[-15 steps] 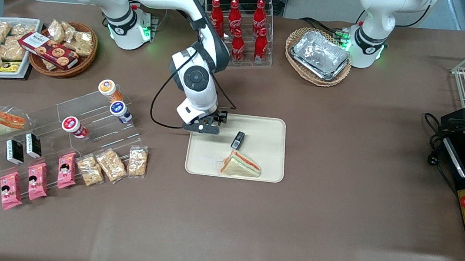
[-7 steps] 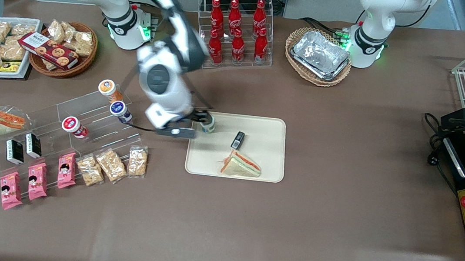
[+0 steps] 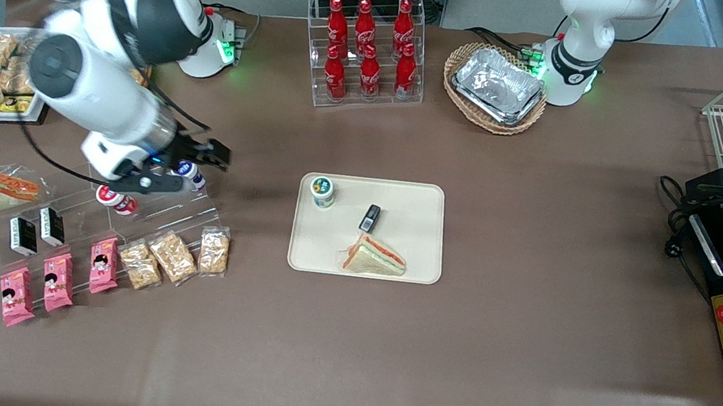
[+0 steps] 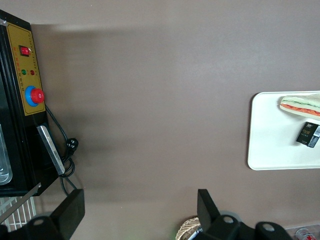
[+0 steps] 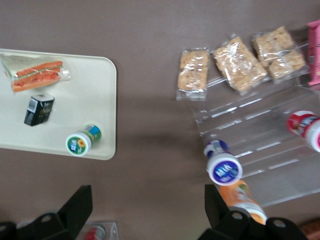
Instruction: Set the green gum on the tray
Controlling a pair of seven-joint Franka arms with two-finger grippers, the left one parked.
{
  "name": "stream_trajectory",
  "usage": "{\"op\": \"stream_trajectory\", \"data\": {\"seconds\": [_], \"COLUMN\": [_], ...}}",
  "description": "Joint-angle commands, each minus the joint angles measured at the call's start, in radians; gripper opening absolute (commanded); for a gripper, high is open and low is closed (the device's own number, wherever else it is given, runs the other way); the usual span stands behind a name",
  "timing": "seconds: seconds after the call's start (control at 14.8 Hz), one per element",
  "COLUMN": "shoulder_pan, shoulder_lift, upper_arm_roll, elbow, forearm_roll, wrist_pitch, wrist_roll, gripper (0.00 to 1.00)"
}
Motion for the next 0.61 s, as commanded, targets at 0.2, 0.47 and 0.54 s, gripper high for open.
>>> {"op": "stream_trajectory", "data": {"seconds": [0.2,0.47,0.54], "shoulder_pan": [0.009,0.001,0.001], "shoulder_lift": [0.015,-0.009,-0.009], "upper_arm_roll": [-0.117,-0.209,-0.238], "elbow": [0.224,0.252,0.278], "forearm_roll": [-0.116,-0.120,-0.116], "wrist_pitch": [-0.242,-0.242,-0.247], "wrist_roll": [-0.110,-0.142,-0.178], "gripper": [1.00,1.00,1.00]}}
